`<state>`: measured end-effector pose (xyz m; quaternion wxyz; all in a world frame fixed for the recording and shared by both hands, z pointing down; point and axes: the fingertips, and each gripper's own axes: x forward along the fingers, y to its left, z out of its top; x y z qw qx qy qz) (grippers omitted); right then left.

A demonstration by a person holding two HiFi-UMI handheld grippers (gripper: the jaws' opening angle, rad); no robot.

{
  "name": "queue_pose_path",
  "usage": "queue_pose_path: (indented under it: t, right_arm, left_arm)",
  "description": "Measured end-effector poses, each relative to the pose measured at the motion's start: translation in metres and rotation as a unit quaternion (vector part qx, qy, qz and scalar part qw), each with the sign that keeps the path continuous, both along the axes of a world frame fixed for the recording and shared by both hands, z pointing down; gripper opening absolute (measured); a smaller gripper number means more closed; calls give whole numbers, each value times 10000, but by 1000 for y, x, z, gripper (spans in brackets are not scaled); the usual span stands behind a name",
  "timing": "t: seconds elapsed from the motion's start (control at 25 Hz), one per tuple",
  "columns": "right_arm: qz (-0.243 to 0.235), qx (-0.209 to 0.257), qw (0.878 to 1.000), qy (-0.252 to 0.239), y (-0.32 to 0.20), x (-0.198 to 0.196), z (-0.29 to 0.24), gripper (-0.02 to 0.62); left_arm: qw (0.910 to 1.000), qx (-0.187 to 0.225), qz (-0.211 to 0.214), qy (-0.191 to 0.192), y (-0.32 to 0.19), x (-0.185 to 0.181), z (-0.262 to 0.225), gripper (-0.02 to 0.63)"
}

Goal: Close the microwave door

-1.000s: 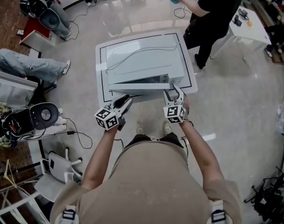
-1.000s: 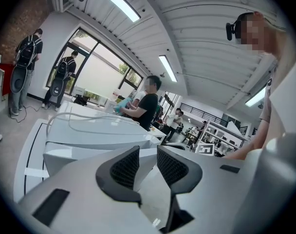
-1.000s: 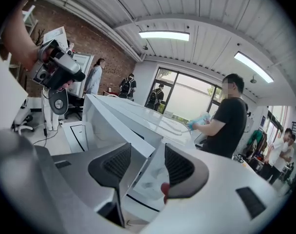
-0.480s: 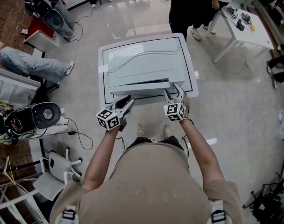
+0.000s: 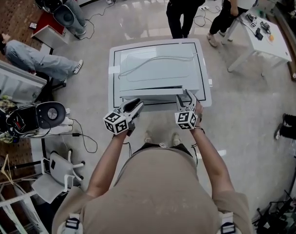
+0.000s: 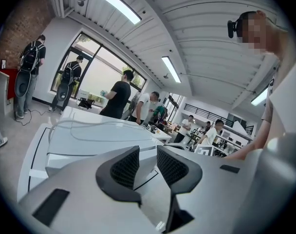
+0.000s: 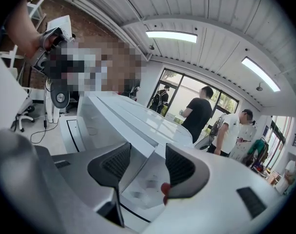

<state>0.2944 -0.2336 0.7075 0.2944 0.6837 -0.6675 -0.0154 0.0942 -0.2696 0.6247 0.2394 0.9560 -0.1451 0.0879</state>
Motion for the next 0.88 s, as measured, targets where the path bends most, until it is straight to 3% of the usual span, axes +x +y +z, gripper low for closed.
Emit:
queue_pose_path:
  t: [0.44, 0.68, 0.88]
  right_arm:
    - [-68, -322, 9982, 493, -29, 5, -2, 255]
    - [5, -319, 9995, -53, -22, 13, -9, 255]
    - [113, 249, 9969, -744, -12, 23, -58, 255]
  left_arm:
    - [9999, 30, -147, 19, -15, -7, -4, 114]
    - [9998, 102, -160, 53, -20, -1, -14, 114]
    - [9996, 194, -154, 110, -16, 8, -31, 114]
